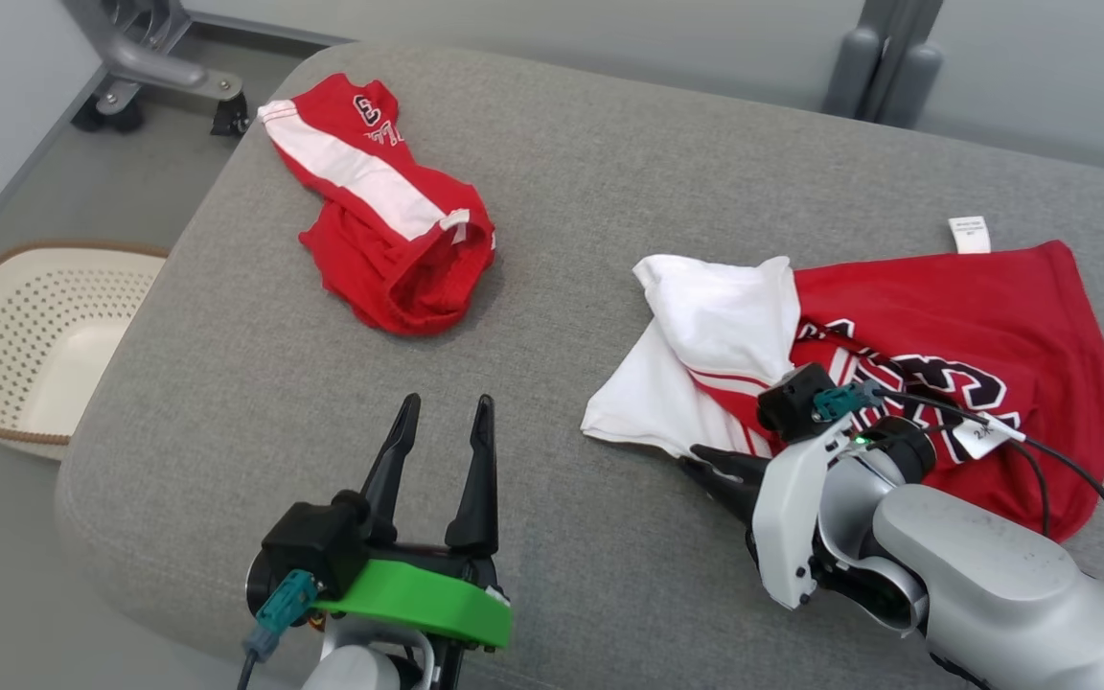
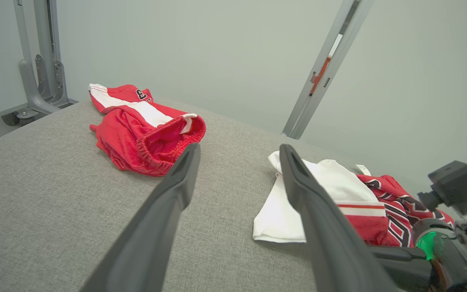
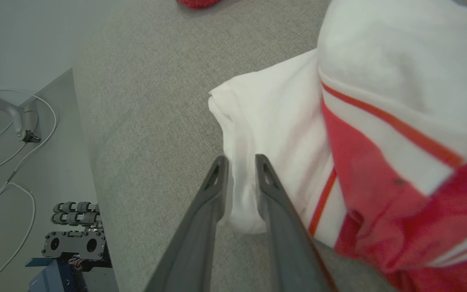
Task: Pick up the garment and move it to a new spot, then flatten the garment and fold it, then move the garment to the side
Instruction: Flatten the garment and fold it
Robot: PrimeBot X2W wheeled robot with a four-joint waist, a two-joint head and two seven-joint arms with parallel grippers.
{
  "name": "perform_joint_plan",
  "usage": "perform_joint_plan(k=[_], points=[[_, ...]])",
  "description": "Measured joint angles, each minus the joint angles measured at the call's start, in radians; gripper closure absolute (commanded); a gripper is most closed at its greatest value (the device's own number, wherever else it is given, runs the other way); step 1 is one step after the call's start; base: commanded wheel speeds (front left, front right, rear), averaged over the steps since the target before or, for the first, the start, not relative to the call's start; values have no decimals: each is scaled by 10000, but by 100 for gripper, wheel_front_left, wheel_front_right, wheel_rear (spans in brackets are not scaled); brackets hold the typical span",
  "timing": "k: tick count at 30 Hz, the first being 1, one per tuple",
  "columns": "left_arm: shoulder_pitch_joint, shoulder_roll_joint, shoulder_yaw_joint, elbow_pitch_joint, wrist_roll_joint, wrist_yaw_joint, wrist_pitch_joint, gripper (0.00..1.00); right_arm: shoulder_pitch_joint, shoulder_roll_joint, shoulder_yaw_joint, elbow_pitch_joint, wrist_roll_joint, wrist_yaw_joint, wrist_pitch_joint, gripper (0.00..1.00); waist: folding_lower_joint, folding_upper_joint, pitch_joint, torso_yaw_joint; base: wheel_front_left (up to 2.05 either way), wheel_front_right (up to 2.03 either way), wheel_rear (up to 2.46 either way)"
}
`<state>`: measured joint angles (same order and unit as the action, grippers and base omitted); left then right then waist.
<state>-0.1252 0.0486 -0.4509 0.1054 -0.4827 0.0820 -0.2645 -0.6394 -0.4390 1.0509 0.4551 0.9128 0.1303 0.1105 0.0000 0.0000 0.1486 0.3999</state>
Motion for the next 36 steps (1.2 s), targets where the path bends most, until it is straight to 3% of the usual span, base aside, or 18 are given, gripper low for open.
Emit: perform_joint_plan(k=[9, 16, 21, 24, 25, 29, 36], points=[[405, -2, 790, 201, 211, -163, -2, 0, 283, -303, -391, 50, 1099, 4, -2226, 0, 0, 0, -820, -904, 0, 0, 0], [695, 0, 1442, 265, 378, -282, -2, 0, 1593, -316, -2577, 713, 1072, 2, -3659, 0, 0, 0, -1335, -1745, 0, 0, 0], [754, 0, 1737, 284, 472, -314, 0, 0, 3039, 602, -5952, -94, -619, 2, -3735, 0, 0, 0, -1537, -2365, 0, 0, 0], [805, 0, 1856, 433, 589, -347, 0, 0, 4370, 1480, -7396, -974, -1904, 2, -3733, 0, 0, 1, -1595, -2718, 0, 0, 0], [805, 0, 1902, 627, 709, -347, -2, 0, 5096, 2040, -7952, -1463, -2589, 2, -3733, 0, 0, 0, -1612, -2943, 0, 0, 0], [799, 0, 1964, 972, 886, -318, 0, 0, 5771, 2648, -8310, -1933, -3522, 2, -3733, 0, 0, 0, -1601, -3274, 0, 0, 0], [619, 0, 1908, 2029, 1356, -157, -2, 0, 5887, 2918, -8326, -2217, -4006, 2, -3716, 0, 0, 0, -1461, -3639, 0, 0, 0]])
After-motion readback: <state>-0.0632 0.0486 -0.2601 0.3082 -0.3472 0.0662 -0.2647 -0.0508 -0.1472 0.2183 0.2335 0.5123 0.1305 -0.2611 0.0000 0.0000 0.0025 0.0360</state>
